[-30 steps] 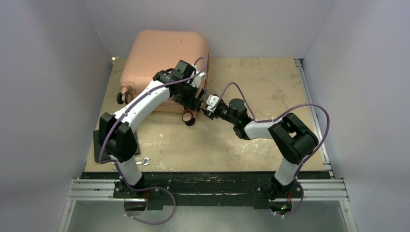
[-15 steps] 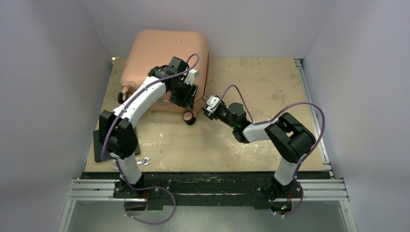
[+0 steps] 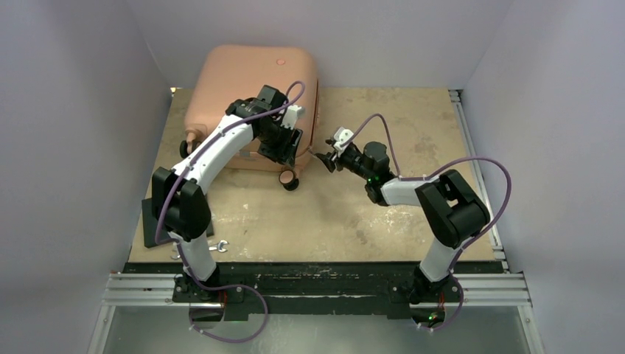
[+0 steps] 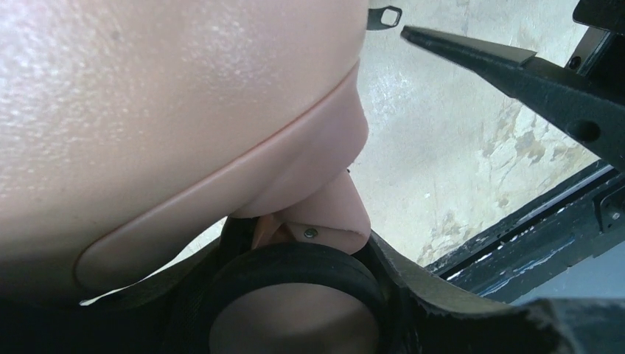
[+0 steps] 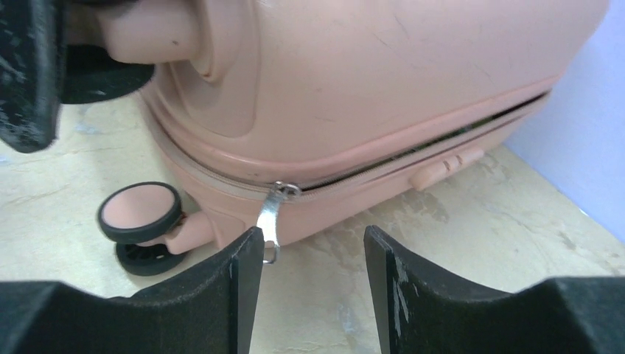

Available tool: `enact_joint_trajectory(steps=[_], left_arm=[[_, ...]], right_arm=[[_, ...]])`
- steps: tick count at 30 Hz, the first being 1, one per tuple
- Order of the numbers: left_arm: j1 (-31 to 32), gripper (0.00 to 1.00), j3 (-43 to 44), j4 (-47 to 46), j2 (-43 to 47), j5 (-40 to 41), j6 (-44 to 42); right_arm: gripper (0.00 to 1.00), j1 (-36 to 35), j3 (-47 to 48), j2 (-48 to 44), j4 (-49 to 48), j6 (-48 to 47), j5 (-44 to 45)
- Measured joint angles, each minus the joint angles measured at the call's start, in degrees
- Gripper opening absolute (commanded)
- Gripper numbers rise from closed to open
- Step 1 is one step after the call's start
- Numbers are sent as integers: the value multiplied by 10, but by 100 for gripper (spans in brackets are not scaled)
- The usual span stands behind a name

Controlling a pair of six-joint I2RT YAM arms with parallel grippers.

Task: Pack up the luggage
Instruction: Zip the luggage at the center of the board.

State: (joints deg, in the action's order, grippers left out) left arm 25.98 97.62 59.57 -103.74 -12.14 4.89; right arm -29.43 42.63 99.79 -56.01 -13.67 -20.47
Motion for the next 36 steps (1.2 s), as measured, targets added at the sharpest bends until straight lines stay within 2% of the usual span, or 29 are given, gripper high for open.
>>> enact_joint_trajectory(steps=[7,18,24,31,36], left_arm=[[-3,0,-2,0,9,-23,-44],[-13,0,-51,-46,43,-62,-102],[-16,0,-55,-51,49,-73,-106],[-16,0,-56,-52,50,-76,-105],[-16,0,-56,-53,50,-78,-105]], right_arm=[[58,-5,22,-28,42,-5,-46],[63,-31,18,-33,63,-45,-58],[60,-67,18,1,50,-60,17],[56,-70,18,35,41,-79,125],[53,-78,19,38,34,-100,168]])
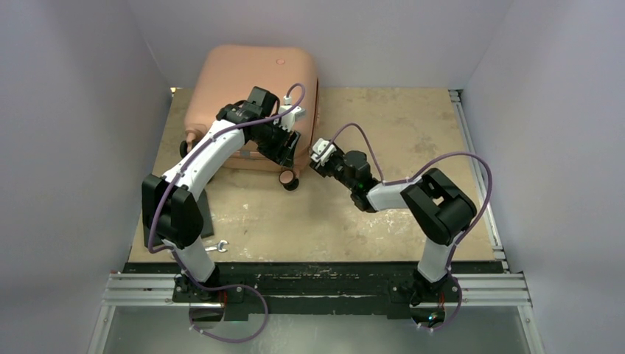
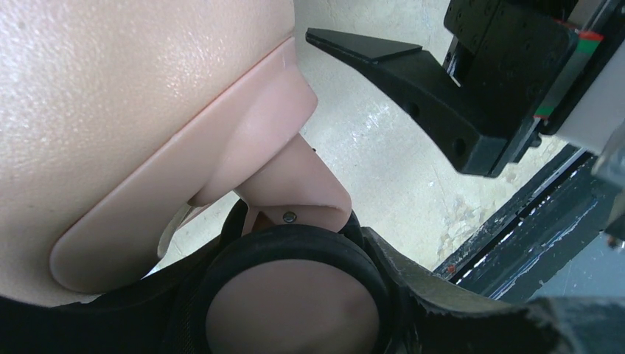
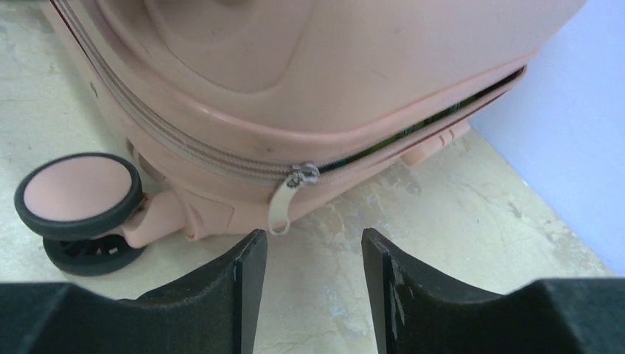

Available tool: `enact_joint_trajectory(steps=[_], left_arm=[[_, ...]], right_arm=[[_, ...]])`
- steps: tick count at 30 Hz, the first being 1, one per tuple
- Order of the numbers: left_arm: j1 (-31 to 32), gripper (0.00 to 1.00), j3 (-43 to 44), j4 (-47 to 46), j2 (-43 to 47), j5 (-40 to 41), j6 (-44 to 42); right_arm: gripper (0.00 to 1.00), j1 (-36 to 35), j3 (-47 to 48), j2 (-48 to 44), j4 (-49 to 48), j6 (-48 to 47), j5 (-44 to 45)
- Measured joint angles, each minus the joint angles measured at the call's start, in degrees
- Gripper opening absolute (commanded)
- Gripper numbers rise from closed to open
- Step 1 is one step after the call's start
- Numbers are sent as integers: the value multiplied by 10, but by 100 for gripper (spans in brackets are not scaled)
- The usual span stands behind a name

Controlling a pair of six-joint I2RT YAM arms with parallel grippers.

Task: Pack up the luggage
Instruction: Zip the luggage at the center of the board.

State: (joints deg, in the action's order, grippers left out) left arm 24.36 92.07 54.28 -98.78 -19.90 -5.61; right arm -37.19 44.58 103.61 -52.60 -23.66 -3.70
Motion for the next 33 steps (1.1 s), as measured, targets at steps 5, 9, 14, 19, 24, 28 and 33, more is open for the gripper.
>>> enact_joint_trajectory(steps=[5,9,14,19,24,28,33], left_arm=[[0,0,0,0,0,-1,0],[0,0,0,0,0,-1,0],[0,0,0,-2,0,-4,1],[-1,0,0,-2,0,-5,3],[-1,0,-1,-3,2,-5,4],[-1,0,-8,-9,6,-6,4],[-2,0,-15,-16,11,-8,4]], right_arm=[[53,-29,16,10,-9,-23,29],[53,-48,22,17,-16,-37,57],[52,-59,23,22,-23,-39,104],[49,-68,26,24,-20,-40,132],[51,-66,26,23,-17,-38,116],[53,-53,25,18,-9,-31,83],[54,-42,25,17,-9,-23,56]])
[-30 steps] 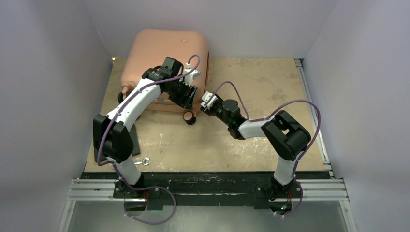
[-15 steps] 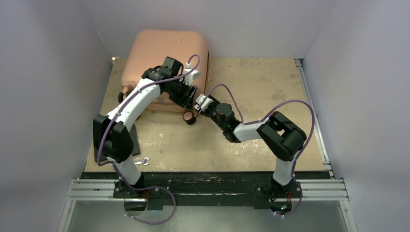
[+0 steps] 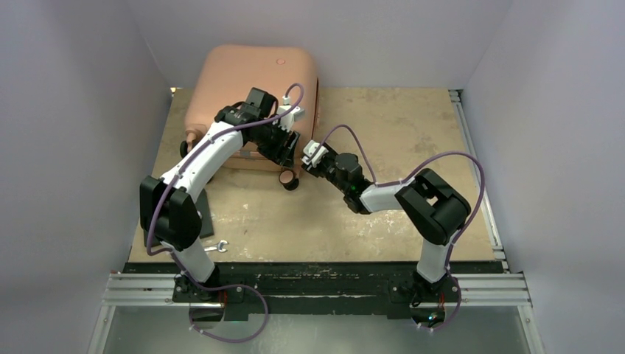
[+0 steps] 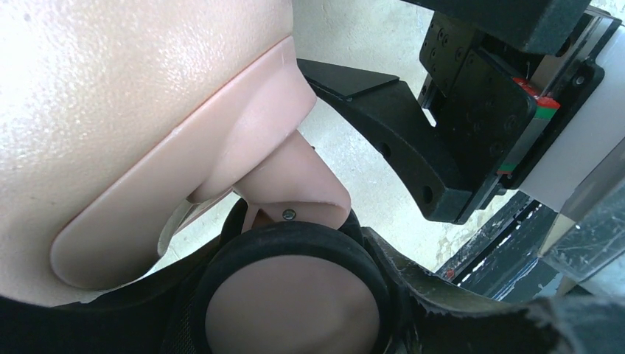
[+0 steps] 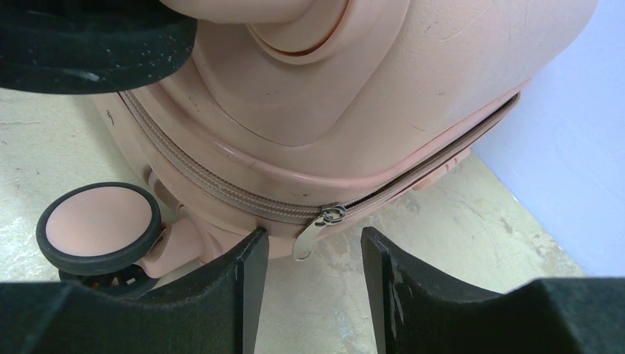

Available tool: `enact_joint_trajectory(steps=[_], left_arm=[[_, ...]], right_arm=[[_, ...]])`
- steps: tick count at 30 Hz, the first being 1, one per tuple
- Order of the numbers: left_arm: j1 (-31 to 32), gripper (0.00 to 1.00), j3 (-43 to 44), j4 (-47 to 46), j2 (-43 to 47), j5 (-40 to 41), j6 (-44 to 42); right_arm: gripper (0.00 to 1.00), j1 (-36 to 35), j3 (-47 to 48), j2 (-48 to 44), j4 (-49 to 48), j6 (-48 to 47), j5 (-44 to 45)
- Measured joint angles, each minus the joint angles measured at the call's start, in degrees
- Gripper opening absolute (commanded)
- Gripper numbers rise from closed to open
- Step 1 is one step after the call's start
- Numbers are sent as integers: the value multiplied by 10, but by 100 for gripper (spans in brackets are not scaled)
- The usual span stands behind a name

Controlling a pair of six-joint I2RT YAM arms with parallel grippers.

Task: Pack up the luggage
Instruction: Zip the luggage at the center of the board.

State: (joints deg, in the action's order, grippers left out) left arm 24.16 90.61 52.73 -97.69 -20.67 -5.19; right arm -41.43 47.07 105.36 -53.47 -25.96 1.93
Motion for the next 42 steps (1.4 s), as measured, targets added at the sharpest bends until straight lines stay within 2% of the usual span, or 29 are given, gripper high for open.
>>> enact_joint_trajectory(steps=[6,13,19,27,32,42], left_arm=[[0,0,-5,-7,3,-2,0],[0,0,-5,-7,3,-3,0],[-1,0,-5,-7,3,-6,0],[-1,0,-5,-7,3,-6,1],[-1,0,-5,-7,3,-6,1],[-1,0,-5,-7,3,-7,1]], right_arm=[[54,5,0,0,1,2,-16],[55,40,-2,-1,24,11,-75],[57,58,-7,-1,36,13,-79],[58,49,-7,5,33,19,-75],[59,27,1,17,26,22,-49],[57,-1,19,41,13,10,71]])
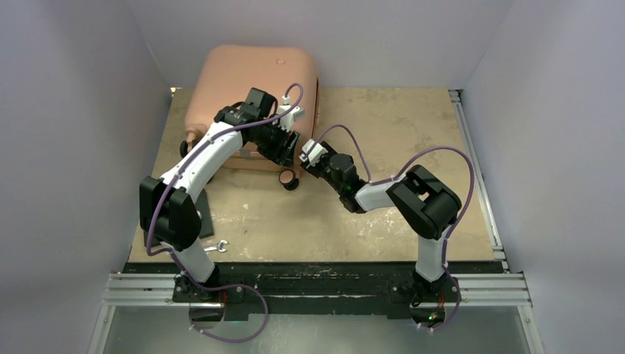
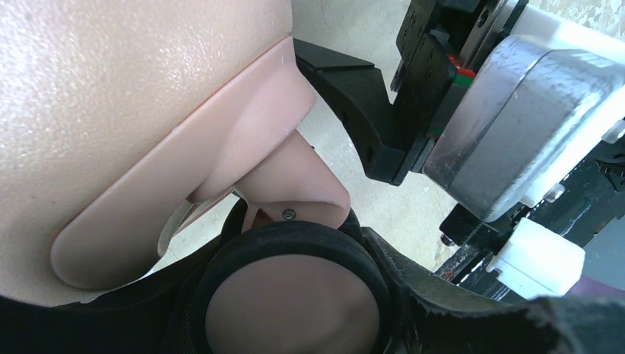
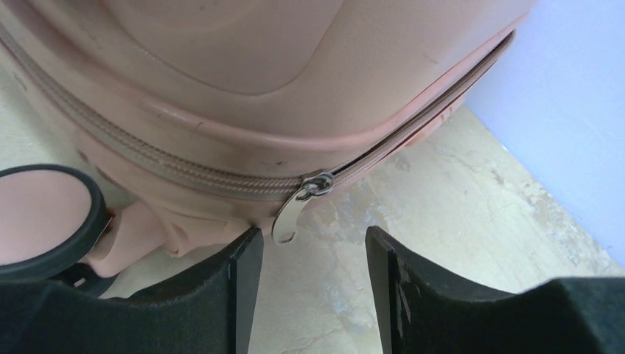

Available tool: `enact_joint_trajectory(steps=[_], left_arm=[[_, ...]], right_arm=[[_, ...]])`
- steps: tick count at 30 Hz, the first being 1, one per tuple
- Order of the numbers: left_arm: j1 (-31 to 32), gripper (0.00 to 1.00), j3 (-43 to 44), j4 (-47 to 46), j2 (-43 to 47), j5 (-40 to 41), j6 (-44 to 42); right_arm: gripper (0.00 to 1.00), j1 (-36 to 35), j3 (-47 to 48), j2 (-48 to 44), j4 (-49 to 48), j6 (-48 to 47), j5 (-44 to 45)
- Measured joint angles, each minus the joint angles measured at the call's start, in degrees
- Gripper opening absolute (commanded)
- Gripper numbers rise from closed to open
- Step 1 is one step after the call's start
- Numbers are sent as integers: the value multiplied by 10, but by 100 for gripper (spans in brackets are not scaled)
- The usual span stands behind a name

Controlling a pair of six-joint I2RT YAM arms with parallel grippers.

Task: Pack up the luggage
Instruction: Zip the luggage at the center of the board.

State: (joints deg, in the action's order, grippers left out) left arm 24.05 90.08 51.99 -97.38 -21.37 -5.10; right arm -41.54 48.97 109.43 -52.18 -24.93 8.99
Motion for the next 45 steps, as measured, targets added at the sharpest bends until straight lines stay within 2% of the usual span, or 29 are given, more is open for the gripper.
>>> enact_joint_trajectory(steps=[6,10,14,17,19,21,25,29,37,40,42,45], left_arm=[[0,0,0,0,0,-1,0],[0,0,0,0,0,-1,0],[0,0,0,0,0,-2,0],[0,0,0,0,0,-3,0],[0,0,0,0,0,-3,0],[0,0,0,0,0,-3,0],[0,0,0,0,0,-3,0],[0,0,0,0,0,-3,0],[0,0,0,0,0,-3,0],[0,0,0,0,0,-3,0],[0,0,0,0,0,-3,0],[0,0,0,0,0,-3,0]], right_arm=[[55,0,4,0,-4,-13,22],[49,0,8,0,-7,-21,31],[30,0,22,0,-2,-29,41],[22,0,30,0,5,-32,39],[12,0,33,0,9,-33,37],[9,1,35,0,14,-34,32],[13,2,35,0,20,-35,14],[28,7,34,-4,27,-40,-10],[33,12,19,-18,15,-45,-27],[39,10,-1,-18,-24,-57,-28],[44,6,-31,-18,-81,-80,-33],[48,1,-85,-15,-174,-125,-41]])
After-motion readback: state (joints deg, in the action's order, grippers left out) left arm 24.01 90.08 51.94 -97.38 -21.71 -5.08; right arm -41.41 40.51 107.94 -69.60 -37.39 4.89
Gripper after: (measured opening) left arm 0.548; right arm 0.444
